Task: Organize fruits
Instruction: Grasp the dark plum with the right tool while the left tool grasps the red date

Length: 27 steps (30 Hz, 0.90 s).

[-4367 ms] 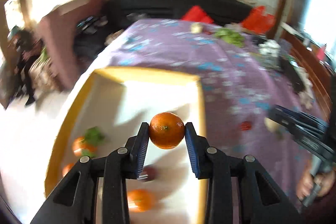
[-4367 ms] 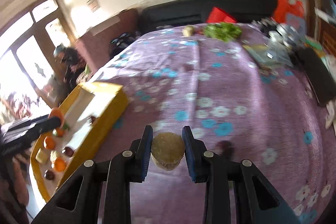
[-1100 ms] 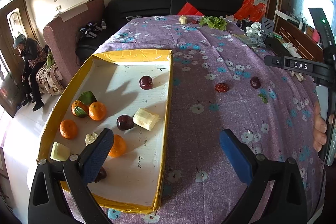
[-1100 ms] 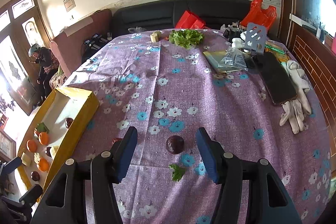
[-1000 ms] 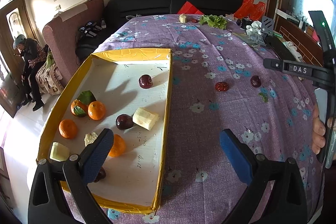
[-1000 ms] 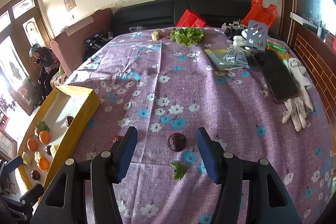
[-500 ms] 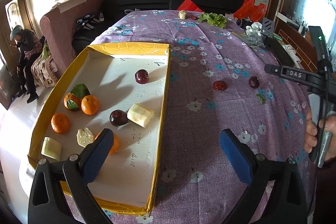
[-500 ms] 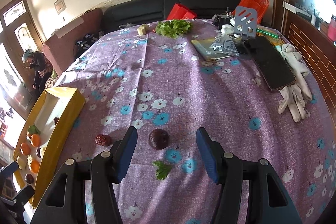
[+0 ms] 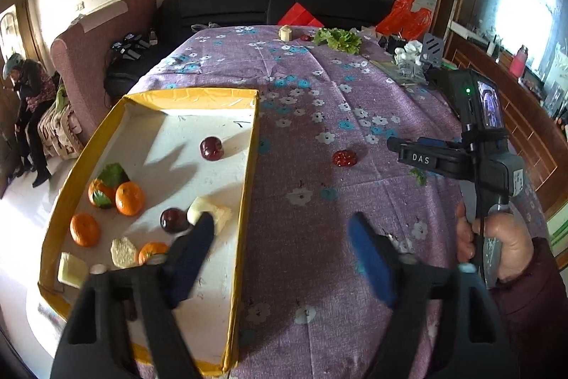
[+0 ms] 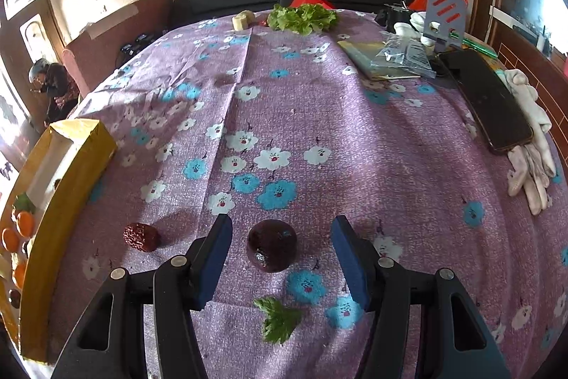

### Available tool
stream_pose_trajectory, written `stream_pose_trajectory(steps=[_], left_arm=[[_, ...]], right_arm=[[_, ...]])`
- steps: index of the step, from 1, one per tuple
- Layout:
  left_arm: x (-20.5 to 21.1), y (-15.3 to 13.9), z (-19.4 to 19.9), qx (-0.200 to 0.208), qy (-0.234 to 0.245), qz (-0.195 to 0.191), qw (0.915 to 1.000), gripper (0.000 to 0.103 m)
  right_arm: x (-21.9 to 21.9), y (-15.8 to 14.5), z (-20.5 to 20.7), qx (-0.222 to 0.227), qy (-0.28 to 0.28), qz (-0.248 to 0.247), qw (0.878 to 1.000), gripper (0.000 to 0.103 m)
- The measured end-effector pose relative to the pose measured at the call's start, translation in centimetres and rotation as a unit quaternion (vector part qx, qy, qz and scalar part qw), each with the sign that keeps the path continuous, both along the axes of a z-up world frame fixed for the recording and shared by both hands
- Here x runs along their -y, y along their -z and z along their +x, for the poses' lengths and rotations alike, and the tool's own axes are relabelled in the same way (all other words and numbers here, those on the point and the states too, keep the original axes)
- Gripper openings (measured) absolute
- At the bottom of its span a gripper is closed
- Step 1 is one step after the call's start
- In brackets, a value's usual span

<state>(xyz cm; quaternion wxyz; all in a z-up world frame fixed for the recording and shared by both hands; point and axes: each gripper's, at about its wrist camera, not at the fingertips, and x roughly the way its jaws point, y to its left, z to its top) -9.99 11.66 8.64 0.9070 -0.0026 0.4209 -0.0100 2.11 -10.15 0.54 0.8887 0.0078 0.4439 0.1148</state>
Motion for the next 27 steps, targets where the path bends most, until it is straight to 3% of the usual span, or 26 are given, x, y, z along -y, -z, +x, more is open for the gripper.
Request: stream_pose_trajectory(steps=[3, 5, 9, 13, 19, 24, 27], left_arm=[[0.8, 0.4, 2.2, -0.014, 0.014, -0.005, 0.9998, 0.065], [1.3, 1.0, 3.7, -0.029, 0.017, -0.005, 0.9994, 0.065], [3.3, 2.4, 6.5, -0.051, 0.037, 0.016, 0.9979, 0.067], [4.5, 3.9, 9.2, -0.072, 0.051, 0.007, 0.9960, 0.071], [6.1, 5.2, 12.4, -0.063, 0.067, 0.008, 0.9958, 0.079], [7.3, 6.4, 13.4, -0.057, 0.085, 0.039, 0.9939, 0.078], [8.0, 7.2, 13.2, -0.064, 0.085, 0.080, 0.9911, 0.030]], right_arm=[[-0.4, 0.5, 0.1, -0.002, -0.004, -0.013, 1.000, 0.052], [-0.7, 0.5, 0.0, 0.004, -0.007, -0.023, 1.000, 0.030], [-0.3, 0.4, -0.1, 0.002, -0.008, -0.007, 1.000, 0.030], [1.0, 0.3, -0.2, -0.004, 0.001, 0.016, 1.000, 0.030], [2.8, -0.1, -0.1, -0.013, 0.014, 0.055, 0.998, 0.031], [2.9, -0.3, 0.0, -0.015, 0.009, 0.069, 0.997, 0.031], [3.1, -0.5, -0.1, -0.013, 0.008, 0.073, 0.997, 0.031]])
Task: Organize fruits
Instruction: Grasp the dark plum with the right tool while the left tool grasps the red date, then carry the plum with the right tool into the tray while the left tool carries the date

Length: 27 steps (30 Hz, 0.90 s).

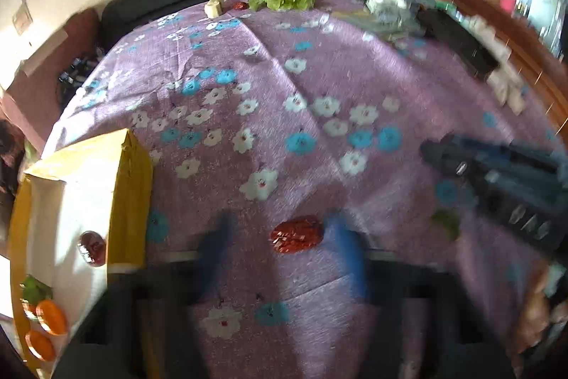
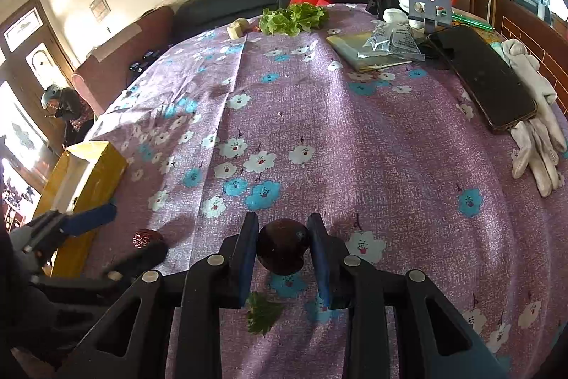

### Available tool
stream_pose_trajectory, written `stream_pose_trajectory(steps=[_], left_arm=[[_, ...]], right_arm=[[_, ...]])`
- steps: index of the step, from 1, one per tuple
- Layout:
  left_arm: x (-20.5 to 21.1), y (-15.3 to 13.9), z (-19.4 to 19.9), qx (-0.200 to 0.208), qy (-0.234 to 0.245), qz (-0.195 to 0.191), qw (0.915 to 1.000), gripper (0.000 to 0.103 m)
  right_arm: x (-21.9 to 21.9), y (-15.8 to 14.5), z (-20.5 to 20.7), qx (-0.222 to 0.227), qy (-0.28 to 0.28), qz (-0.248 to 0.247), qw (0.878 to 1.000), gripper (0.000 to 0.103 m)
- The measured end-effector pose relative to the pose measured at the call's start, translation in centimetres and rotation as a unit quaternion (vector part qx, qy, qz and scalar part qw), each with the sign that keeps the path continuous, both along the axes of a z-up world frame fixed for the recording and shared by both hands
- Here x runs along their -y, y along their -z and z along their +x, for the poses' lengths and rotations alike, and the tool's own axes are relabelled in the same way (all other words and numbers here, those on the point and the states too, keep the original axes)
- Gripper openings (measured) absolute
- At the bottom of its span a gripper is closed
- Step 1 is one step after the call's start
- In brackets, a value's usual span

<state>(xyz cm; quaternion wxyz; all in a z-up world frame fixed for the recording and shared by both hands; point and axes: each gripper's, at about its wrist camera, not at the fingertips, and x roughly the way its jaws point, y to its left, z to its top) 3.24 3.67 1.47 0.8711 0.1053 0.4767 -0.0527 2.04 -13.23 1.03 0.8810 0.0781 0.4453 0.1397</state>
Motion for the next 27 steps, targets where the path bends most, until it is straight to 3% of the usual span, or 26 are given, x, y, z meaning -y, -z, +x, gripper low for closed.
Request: stream_pose_trajectory(steps=[7, 13, 16, 21, 27], left_arm=[[-1.3, -1.0, -1.3, 0.007, -0.018, -0.025, 0.9995, 0.030], [-4.3, -4.4, -4.5, 0.028, -0.043, -0.079, 0.9956, 0.030], [-6.8, -6.3, -7.0, 0.048, -0.066, -0.105, 0.9911, 0.030], [-11.9, -8.2, -10.9, 0.082, -0.134, -0.112, 0.9813, 0.030], [-19.0, -7.6, -14.2, 0.091, -0.226, -0.117, 0.9629, 0.030]], right_arm=[[0.2, 0.1, 0.0, 0.002, 0.003, 0.003, 1.000, 0.031], [-0.2, -0.2, -0.3, 0.010, -0.009, 0.011, 1.000, 0.031], [-0.6, -0.7, -0.8, 0.023, -0.023, 0.023, 0.999, 0.031], [-2.1, -1.4, -1.9, 0.035, -0.060, 0.038, 0.997, 0.031], [-5.3, -2.1, -3.2, 0.016, -0.095, 0.051, 0.994, 0.031]])
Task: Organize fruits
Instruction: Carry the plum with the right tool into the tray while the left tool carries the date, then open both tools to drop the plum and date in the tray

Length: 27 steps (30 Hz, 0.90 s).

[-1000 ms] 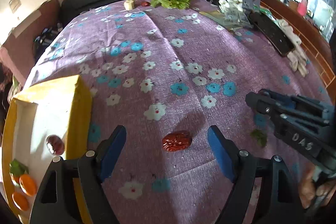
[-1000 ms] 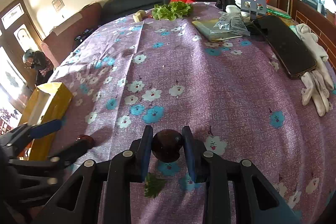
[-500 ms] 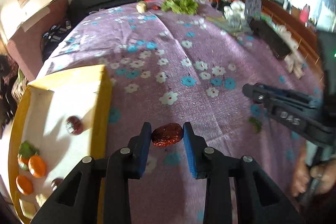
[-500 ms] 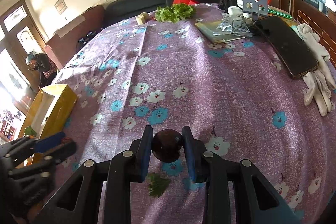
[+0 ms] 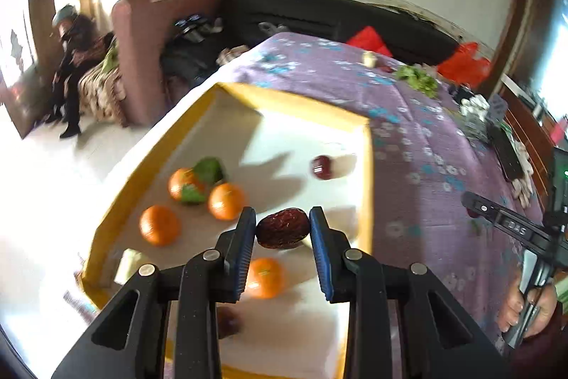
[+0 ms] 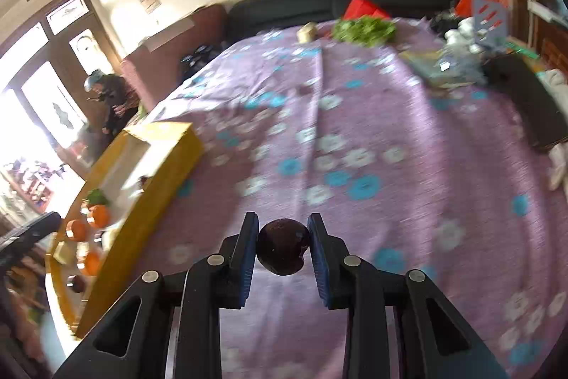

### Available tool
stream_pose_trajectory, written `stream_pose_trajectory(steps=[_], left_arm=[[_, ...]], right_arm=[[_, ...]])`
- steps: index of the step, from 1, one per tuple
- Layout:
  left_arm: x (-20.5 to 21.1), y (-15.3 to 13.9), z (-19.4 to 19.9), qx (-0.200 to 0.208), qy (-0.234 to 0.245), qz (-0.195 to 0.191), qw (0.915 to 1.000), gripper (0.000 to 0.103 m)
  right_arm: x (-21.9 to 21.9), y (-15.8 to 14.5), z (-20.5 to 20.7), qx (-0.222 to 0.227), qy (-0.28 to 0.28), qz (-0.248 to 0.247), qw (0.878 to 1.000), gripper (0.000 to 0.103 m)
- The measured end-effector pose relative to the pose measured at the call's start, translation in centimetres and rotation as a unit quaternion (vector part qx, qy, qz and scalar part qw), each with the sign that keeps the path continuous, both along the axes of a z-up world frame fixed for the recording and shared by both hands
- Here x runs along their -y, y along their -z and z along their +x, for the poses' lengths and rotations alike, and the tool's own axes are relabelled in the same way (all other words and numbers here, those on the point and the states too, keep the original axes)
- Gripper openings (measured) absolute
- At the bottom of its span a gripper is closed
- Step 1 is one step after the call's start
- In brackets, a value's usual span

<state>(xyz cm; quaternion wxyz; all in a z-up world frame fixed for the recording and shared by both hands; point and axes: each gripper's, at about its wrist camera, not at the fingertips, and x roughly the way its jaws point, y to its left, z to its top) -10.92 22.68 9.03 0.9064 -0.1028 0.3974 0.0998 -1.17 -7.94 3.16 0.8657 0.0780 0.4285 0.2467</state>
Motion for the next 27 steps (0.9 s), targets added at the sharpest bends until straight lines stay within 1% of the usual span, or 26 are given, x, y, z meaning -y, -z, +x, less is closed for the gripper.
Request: stream_pose_trajectory(steps=[3, 6, 9, 13, 17, 21, 23, 24, 25, 26, 27], left_arm=[[-2.4, 0.2, -1.4, 0.003, -0.026, 0.001, 0.9997, 0.030], [-4.1, 0.6, -2.2, 0.002, -0.041, -0.003, 0.9992, 0.030], [-5.2, 1.4, -2.6, -0.004, -0.053, -0.010, 0.9986, 0.030], [-6.0, 2.7, -3.2, -0.017, -0.057, -0.016, 0.9981, 0.030], [-6.6, 3.5, -3.4, -0.025, -0.062, -0.016, 0.9976, 0.030], [-7.0, 3.7, -3.9, -0.024, -0.068, -0.024, 0.9971, 0.032], [-7.3, 3.5, -4.2, -0.015, -0.066, -0.042, 0.9968, 0.045], [-7.3, 3.2, -4.4, -0.009, -0.068, -0.046, 0.9966, 0.056], [-7.4, 2.9, -4.5, -0.004, -0.072, -0.041, 0.9966, 0.063], [-7.3, 2.4, -4.7, 0.002, -0.076, -0.031, 0.9966, 0.065], [-7.2, 2.0, -4.9, 0.006, -0.079, -0.023, 0.9966, 0.069]], right_arm=[[-1.8, -0.8, -1.1, -0.008, -0.023, 0.014, 1.000, 0.032], [-4.9, -2.1, -2.8, -0.013, -0.060, 0.031, 0.998, 0.032], [-8.9, -3.0, -4.7, -0.012, -0.107, 0.030, 0.994, 0.032], [-14.0, -3.1, -7.4, -0.013, -0.165, 0.022, 0.986, 0.032], [-18.2, -2.4, -9.5, 0.001, -0.197, -0.013, 0.980, 0.032], [-20.8, -1.2, -10.8, 0.015, -0.213, -0.055, 0.975, 0.033], [-21.2, -0.7, -11.1, 0.023, -0.213, -0.074, 0.974, 0.033], [-21.5, -0.3, -11.3, 0.026, -0.213, -0.084, 0.973, 0.033], [-21.6, -0.1, -11.3, 0.029, -0.213, -0.089, 0.973, 0.033], [-21.7, 0.1, -11.4, 0.031, -0.211, -0.094, 0.972, 0.033], [-21.6, 0.1, -11.4, 0.034, -0.210, -0.097, 0.972, 0.033]])
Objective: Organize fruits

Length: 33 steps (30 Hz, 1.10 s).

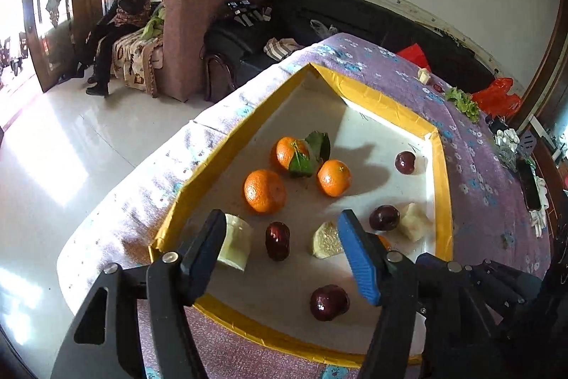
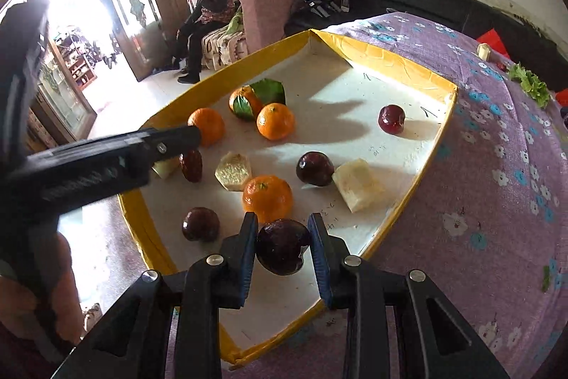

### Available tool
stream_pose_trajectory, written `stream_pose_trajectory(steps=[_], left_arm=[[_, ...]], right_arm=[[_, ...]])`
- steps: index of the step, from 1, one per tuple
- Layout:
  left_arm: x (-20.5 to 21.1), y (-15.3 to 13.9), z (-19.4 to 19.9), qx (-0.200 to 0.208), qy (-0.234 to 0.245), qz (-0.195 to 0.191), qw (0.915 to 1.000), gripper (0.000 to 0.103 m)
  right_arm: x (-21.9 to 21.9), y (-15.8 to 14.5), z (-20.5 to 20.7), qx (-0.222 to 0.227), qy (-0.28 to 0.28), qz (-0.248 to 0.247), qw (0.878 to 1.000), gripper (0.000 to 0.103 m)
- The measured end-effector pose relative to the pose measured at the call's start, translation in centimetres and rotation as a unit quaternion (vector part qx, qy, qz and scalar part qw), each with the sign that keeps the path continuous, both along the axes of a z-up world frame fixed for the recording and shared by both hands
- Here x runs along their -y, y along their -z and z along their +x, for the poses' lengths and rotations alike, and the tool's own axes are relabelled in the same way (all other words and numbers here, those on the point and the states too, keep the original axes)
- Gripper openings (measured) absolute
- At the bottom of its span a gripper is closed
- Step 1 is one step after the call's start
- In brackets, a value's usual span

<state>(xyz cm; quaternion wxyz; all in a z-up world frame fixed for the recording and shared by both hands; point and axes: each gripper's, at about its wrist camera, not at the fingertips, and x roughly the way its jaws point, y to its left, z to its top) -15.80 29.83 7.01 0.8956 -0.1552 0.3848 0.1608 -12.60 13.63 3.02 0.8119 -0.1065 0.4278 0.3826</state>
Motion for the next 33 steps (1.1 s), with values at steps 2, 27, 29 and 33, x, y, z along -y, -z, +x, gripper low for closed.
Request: stream_pose_trajectory(steps=[2, 27, 29, 33], left_arm=[[0.2, -0.8, -0.4, 0.009, -0.005, 0.007, 0.9999, 0.078], [5.5, -4.7, -2.4, 0.058, -0.039, 0.164, 0.9840, 0.101], [5.6, -4.5, -2.3, 0.053, -0.034, 0.158, 0.9855, 0.101], [5.3, -3.8, -1.8, 0.039, -0.022, 0.127, 0.9909, 0.101]], right_arm=[[0.4, -0.2, 0.0, 0.000, 0.001, 0.007, 1.000, 0.038], [6.5, -3.7, -2.1, 0.081, 0.102, 0.027, 0.991, 0.078], [6.7, -3.6, -2.2, 0.079, 0.104, 0.026, 0.991, 0.081], [6.7, -3.5, -2.4, 0.081, 0.108, 0.023, 0.991, 0.082]])
